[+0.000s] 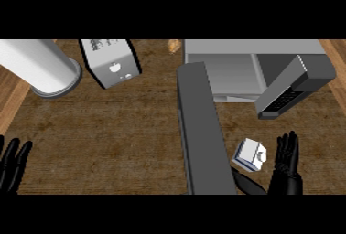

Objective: Pick up the milk, place it into the microwave and close the microwave

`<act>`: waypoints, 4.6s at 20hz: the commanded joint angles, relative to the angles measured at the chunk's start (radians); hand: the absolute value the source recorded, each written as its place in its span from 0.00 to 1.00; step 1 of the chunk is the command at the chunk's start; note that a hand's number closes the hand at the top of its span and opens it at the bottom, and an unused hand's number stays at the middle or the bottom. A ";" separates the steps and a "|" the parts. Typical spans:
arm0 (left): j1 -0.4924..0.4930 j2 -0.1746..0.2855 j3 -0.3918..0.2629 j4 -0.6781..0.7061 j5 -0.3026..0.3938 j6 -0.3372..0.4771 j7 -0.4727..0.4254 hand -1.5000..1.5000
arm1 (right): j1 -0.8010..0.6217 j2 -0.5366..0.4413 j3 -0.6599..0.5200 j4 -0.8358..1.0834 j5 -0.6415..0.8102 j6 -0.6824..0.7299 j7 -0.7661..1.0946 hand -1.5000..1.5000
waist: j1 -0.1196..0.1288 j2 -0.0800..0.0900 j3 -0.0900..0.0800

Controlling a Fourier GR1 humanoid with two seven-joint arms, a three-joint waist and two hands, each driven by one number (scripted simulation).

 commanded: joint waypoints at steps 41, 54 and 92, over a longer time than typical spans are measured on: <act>0.025 -0.024 0.018 -0.035 0.025 -0.034 0.022 0.00 | -0.385 -0.037 -0.277 0.935 -0.125 0.623 -0.578 1.00 | 0.007 0.002 0.001; 0.034 -0.017 0.065 -0.014 0.066 -0.071 0.026 0.00 | -0.321 0.034 -0.205 0.681 -0.118 0.285 -0.584 1.00 | 0.001 0.000 0.000; -0.043 0.046 0.202 0.142 0.165 -0.194 0.000 0.00 | -1.103 -0.101 -0.291 1.100 0.091 0.447 -0.173 1.00 | 0.041 0.015 0.001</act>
